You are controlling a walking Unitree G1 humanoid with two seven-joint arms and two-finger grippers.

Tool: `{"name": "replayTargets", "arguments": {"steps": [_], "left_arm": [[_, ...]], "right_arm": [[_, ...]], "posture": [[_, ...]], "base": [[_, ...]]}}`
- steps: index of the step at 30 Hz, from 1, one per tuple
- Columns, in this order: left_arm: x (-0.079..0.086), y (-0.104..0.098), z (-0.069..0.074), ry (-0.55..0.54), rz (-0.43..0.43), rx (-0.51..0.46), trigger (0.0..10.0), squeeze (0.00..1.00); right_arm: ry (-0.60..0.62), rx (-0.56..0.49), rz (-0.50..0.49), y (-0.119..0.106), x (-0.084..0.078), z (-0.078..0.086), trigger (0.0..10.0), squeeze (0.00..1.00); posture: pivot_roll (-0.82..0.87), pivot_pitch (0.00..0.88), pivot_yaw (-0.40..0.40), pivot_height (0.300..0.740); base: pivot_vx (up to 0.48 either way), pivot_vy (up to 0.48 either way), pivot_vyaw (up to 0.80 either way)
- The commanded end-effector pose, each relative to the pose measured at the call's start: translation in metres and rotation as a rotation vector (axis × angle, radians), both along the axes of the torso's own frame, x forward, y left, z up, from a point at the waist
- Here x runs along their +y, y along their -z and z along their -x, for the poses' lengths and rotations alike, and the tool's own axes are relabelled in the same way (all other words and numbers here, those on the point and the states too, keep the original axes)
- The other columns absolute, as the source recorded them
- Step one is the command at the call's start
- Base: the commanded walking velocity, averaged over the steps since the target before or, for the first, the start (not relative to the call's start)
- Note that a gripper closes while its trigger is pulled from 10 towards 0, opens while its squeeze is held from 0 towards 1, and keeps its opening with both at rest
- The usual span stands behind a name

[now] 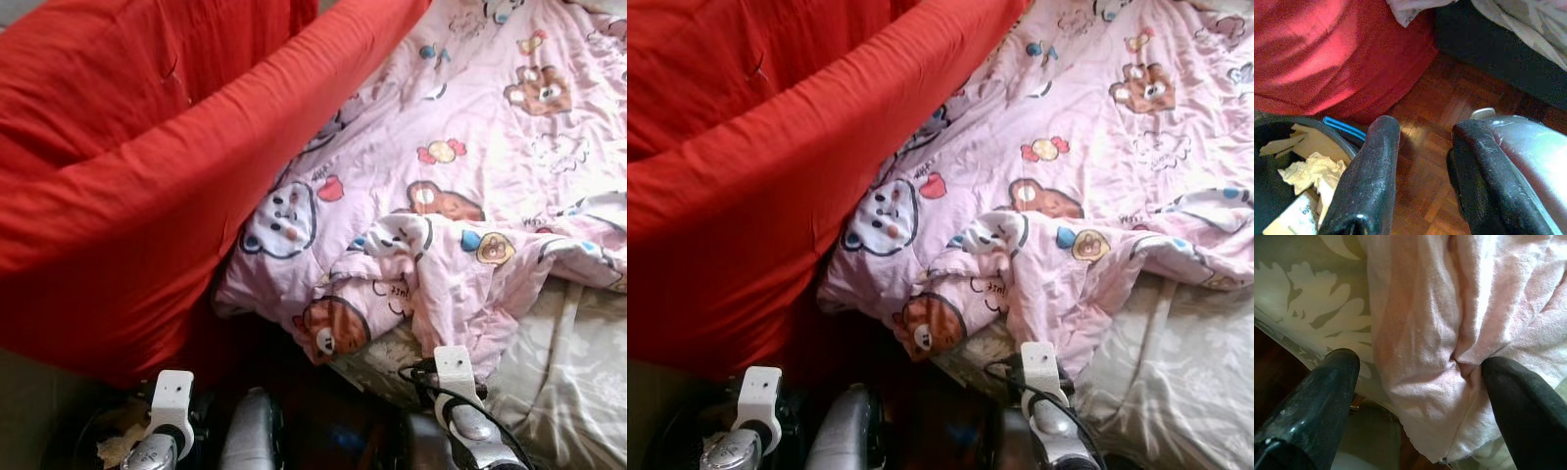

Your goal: Clean up the room

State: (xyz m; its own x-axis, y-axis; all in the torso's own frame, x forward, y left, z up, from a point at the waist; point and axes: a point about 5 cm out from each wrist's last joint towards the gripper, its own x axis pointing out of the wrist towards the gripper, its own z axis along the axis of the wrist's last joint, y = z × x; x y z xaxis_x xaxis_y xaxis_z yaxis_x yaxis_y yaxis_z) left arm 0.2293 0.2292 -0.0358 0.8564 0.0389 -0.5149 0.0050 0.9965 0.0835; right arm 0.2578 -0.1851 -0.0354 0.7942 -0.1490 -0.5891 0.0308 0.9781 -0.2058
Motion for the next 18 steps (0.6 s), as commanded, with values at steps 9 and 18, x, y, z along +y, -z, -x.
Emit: {"name": "replayTargets", "arguments": {"steps": [9, 18], "left_arm": [[0.005, 0.009, 0.019, -0.005, 0.001, 0.036, 10.0, 0.00], [-0.003, 0.010, 0.019, 0.004, 0.014, 0.028, 10.0, 0.00]], "right_arm": [[-0.006, 0.041, 0.003, 0.008, -0.002, 0.011, 10.0, 0.00], [-0.052, 0.051, 0.079, 0.010, -0.013, 0.016, 0.0, 0.00]], "posture": [[0.09, 0.339, 0.092, 0.636], [0.08, 0.326, 0.078, 0.636]], "base": [[0.000, 0.000, 0.00], [0.000, 0.000, 0.00]]}}
